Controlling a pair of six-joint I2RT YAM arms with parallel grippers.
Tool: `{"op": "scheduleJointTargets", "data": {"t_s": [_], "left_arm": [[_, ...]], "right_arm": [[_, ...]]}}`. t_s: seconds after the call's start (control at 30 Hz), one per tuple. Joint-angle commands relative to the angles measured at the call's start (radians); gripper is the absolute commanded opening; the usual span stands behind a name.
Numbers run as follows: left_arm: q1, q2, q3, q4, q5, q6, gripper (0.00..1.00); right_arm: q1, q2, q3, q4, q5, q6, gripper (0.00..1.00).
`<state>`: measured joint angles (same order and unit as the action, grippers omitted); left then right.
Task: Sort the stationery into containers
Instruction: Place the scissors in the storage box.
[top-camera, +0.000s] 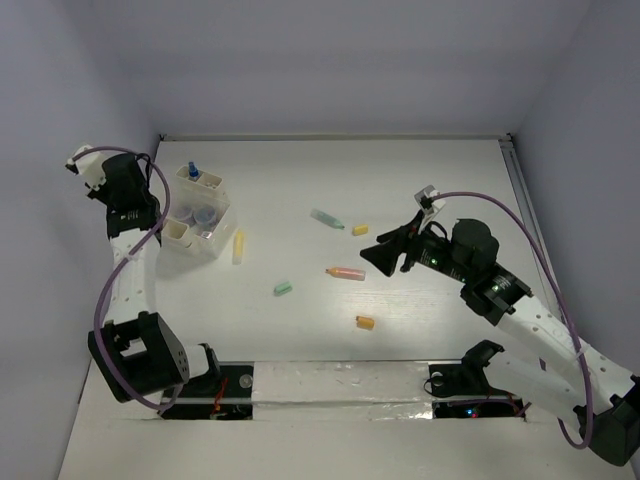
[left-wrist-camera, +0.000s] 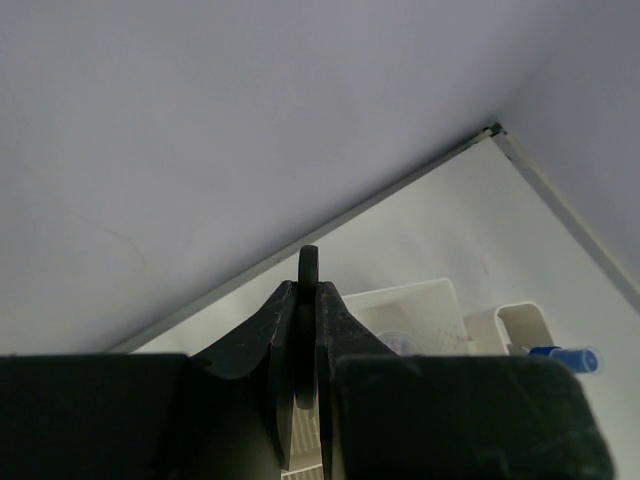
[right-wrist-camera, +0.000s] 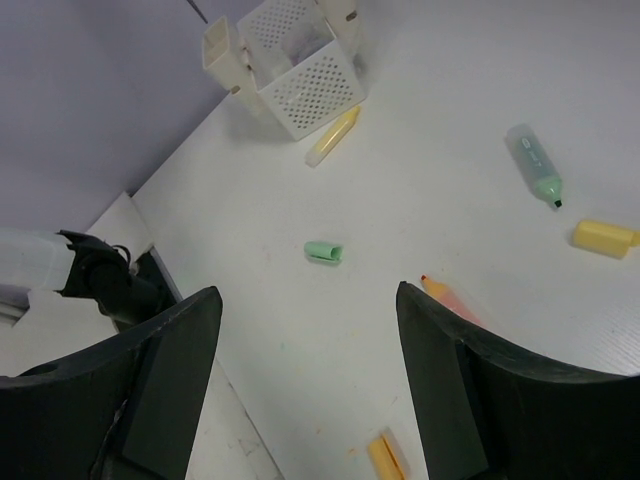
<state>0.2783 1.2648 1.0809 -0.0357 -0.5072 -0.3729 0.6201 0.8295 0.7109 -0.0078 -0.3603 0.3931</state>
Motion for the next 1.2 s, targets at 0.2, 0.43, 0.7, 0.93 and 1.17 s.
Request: {"op": "scheduleJointTargets", "data": {"t_s": [0.2, 0.43, 0.7, 0.93, 1.17], "left_arm": [[0.001, -0.005, -0.076, 0.207, -0.056, 0.097, 0.0], [0.001, 0.062, -0.104, 0.273, -0.033, 0.115, 0.0], [0.001, 0.074, -0.131, 0.3, 0.016, 0.092, 0.0], [0.001, 0.042, -0.144, 0.3, 0.071, 0.089, 0.14], [0.001, 0.012, -0.131, 0.255, 0.078, 0.057, 0.47]], "right_arm": [[-0.003, -0.009, 0.001, 0.045, 0.02, 0.004, 0.76], [-0.003, 0.002, -0.002, 0.051, 0.021, 0.003, 0.75], [-0.003, 0.016, -0.002, 0.051, 0.024, -0.002, 0.75], [-0.003, 0.005, -0.007, 0.049, 0.037, -0.002, 0.75], [-0.003, 0.002, -0.008, 0.046, 0.044, 0.004, 0.76]]}}
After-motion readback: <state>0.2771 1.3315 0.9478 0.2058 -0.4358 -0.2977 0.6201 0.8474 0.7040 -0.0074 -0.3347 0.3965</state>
